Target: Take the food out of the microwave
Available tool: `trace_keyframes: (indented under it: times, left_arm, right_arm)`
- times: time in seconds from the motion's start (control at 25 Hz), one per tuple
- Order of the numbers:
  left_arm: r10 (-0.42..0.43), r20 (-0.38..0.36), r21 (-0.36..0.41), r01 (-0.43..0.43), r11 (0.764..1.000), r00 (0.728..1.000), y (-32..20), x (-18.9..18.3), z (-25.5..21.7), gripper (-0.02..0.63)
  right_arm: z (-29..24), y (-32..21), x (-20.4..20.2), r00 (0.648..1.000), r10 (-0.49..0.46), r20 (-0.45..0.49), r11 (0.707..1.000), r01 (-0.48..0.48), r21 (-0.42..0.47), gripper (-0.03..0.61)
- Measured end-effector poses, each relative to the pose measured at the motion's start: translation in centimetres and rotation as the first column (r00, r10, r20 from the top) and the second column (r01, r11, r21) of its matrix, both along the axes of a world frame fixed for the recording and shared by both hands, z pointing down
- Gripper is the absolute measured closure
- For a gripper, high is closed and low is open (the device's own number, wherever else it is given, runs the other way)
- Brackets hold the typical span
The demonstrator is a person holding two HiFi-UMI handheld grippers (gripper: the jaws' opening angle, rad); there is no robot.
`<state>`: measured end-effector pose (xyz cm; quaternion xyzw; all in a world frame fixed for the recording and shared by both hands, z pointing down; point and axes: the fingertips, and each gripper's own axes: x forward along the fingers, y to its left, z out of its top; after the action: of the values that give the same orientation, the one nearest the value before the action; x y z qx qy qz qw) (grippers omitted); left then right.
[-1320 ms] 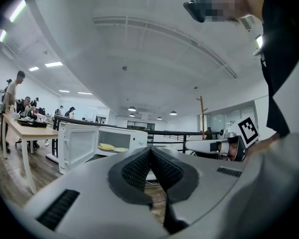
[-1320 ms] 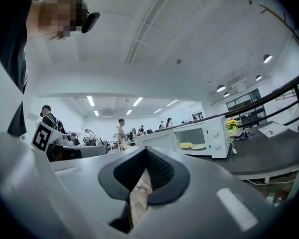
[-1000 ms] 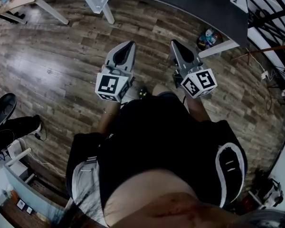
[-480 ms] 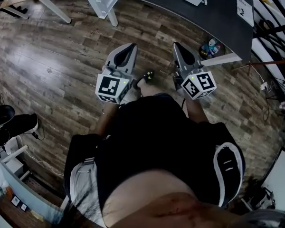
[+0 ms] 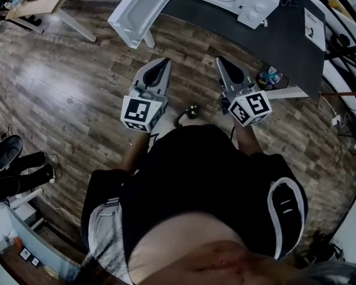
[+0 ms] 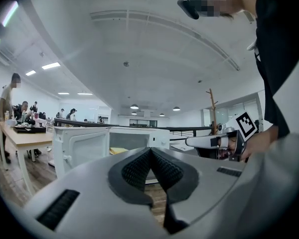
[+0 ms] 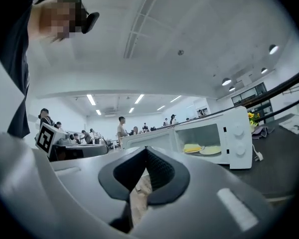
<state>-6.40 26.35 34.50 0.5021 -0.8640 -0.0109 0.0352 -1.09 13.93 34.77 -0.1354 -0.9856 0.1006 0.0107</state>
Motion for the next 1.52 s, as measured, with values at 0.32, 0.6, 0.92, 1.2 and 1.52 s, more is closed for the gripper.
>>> trace_keyframes:
  times: [0.32, 0.6, 0.92, 1.2, 1.52]
  left_arm:
    - [0.082, -0.015, -0.024, -0.083, 0.996, 0.997, -4.2, -3.4, 0.6, 0.607]
    - [0.150, 0.004, -0.029, -0.149, 0.988, 0.989, -7.9, -5.7, 0.3, 0.607]
    - [0.248, 0.004, -0.025, -0.247, 0.969, 0.969, -12.7, -7.1, 0.5, 0.607]
    - [0.298, 0.008, -0.041, -0.298, 0.954, 0.954, -15.3, -7.2, 0.6, 0.607]
    - [0.324, 0.030, -0.081, -0.321, 0.944, 0.945, -15.8, -7.2, 1.0, 0.607]
  right_arm:
    - [0.7, -3.8, -2.7, 0.997, 0.079, -0.011, 0.996, -0.080, -0.027, 0.581]
    - [0.9, -6.6, -4.7, 0.991, 0.131, 0.011, 0.990, -0.131, -0.052, 0.581]
    - [1.9, -10.3, -4.5, 0.974, 0.226, 0.004, 0.972, -0.226, -0.066, 0.581]
    - [2.2, -11.7, -4.5, 0.966, 0.257, 0.012, 0.963, -0.255, -0.091, 0.581]
    - [2.5, -12.3, -4.0, 0.957, 0.291, 0.018, 0.953, -0.288, -0.095, 0.581]
